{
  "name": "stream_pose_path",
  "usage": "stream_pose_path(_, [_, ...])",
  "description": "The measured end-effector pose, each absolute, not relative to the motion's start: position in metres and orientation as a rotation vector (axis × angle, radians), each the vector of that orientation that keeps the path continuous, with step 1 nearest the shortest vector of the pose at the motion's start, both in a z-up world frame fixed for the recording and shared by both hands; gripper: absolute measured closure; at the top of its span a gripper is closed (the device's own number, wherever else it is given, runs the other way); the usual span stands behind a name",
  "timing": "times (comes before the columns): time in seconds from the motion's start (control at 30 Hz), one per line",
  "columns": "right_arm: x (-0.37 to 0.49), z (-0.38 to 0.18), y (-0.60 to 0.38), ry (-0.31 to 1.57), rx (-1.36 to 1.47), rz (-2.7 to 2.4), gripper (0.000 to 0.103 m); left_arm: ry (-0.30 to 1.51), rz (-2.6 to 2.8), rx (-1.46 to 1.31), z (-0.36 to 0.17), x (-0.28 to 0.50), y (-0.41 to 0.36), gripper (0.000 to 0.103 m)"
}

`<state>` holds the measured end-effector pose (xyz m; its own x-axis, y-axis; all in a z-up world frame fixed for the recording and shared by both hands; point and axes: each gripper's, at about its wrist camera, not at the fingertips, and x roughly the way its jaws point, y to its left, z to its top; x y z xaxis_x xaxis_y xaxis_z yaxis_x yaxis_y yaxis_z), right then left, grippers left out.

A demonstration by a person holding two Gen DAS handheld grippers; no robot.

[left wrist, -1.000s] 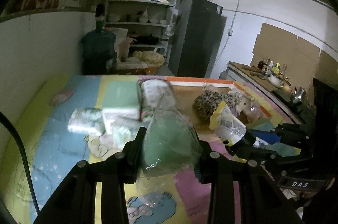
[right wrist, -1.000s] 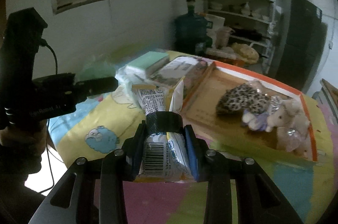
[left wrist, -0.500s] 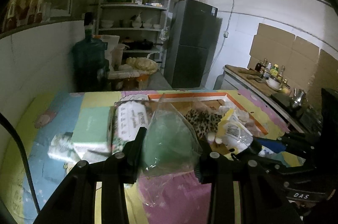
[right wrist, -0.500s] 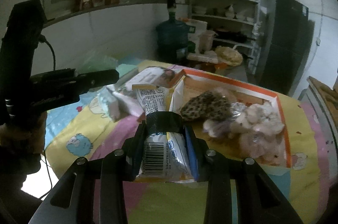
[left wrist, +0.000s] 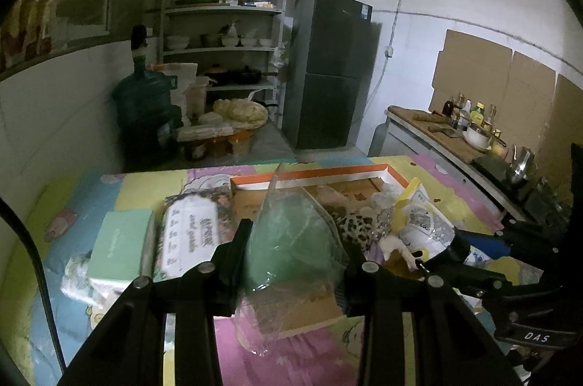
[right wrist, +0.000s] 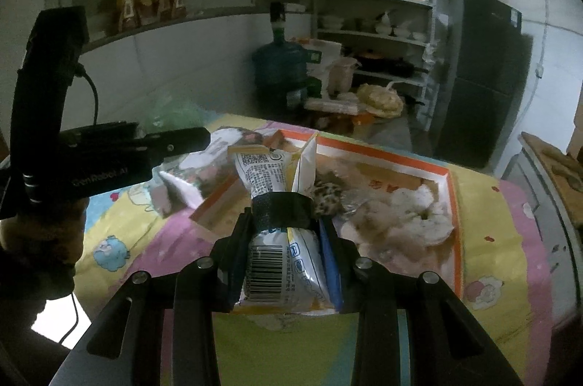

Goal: Organize soft objects
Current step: 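Carry the barcoded packet and mint-green bag over the cardboard tray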

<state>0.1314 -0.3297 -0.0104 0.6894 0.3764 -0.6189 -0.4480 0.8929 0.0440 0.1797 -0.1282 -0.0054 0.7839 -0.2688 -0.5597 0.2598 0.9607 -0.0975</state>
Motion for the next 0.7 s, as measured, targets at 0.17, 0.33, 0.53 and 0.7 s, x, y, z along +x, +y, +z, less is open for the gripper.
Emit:
stream_pose_path(0.17, [0.142,-0.009,-0.348,0.667,-0.112,0.444,0.066,0.615,-0.296,-0.005,-0.006,0.192,-0.145,0.065])
stream_pose_path(0.33, [0.154,-0.008,-0.362,0.673,-0.121,0.424,0.066,0.617,-0.302,0.001,-0.006,0.205,-0.157,0.065])
stream_pose_path(0.53, [0.169,-0.006,-0.377,0.677,-0.128,0.406,0.066,0.622,-0.308,0.010,-0.004,0.223,-0.173,0.065])
stream_pose_path(0.7, [0.189,-0.003,-0.392,0.687,-0.126,0.389,0.066,0.650,-0.316,-0.003,-0.007,0.244,-0.181,0.065])
